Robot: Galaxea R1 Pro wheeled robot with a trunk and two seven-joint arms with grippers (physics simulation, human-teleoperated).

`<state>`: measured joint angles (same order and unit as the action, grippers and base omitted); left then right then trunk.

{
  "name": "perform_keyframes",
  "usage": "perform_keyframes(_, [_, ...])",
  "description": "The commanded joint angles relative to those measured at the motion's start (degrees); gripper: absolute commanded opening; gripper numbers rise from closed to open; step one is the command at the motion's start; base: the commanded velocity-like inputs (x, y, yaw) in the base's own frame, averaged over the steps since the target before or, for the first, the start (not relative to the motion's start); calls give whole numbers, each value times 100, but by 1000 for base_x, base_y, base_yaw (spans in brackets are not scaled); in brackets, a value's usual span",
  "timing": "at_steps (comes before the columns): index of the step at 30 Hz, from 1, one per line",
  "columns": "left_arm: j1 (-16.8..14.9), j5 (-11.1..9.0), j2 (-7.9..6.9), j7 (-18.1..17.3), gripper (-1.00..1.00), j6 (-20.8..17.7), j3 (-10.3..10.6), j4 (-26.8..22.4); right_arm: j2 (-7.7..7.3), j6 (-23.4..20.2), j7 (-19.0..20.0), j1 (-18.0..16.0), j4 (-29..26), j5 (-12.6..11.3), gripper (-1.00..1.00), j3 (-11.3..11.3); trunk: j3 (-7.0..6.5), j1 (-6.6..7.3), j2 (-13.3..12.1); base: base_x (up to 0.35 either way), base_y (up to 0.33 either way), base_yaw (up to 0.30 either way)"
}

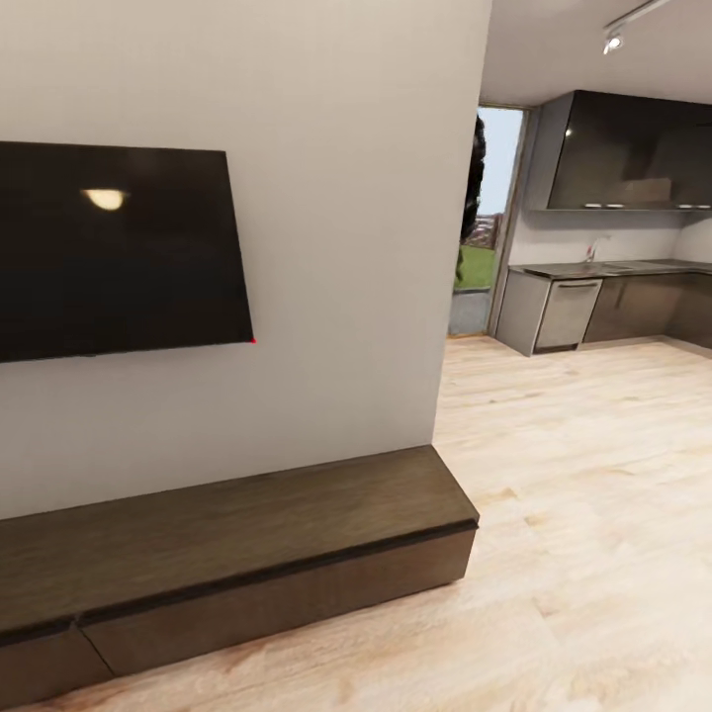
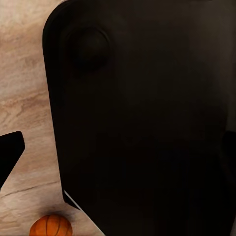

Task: Place each of the two pumpkins and all three candles from the living room inside a cabinet in the living room (use any cabinet), then make sure every cabinet is closed, and position the cauldron so it is next to a table in the living room.

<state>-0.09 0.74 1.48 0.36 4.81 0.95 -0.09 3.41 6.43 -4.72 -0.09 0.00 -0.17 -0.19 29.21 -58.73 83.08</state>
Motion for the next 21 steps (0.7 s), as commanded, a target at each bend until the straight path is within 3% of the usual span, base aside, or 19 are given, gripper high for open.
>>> perform_keyframes(1, [0,2,0,0,100,17,2,0,11,4,0,0,0,3,100,-4,0,0,0,82,-14,0])
perform_keyframes(13, [0,5,0,0,100,90,10,0,101,-20,48,0,0,19,100,4,0,0,0,37,-3,0])
perform_keyframes(18, [0,5,1,6,100,121,21,0,370,-30,19,0,0,81,100,41,0,0,0,35,-112,163])
perform_keyframes(21, [0,5,4,6,100,132,23,0,420,-21,10,0,0,91,100,44,0,0,0,6,-150,255])
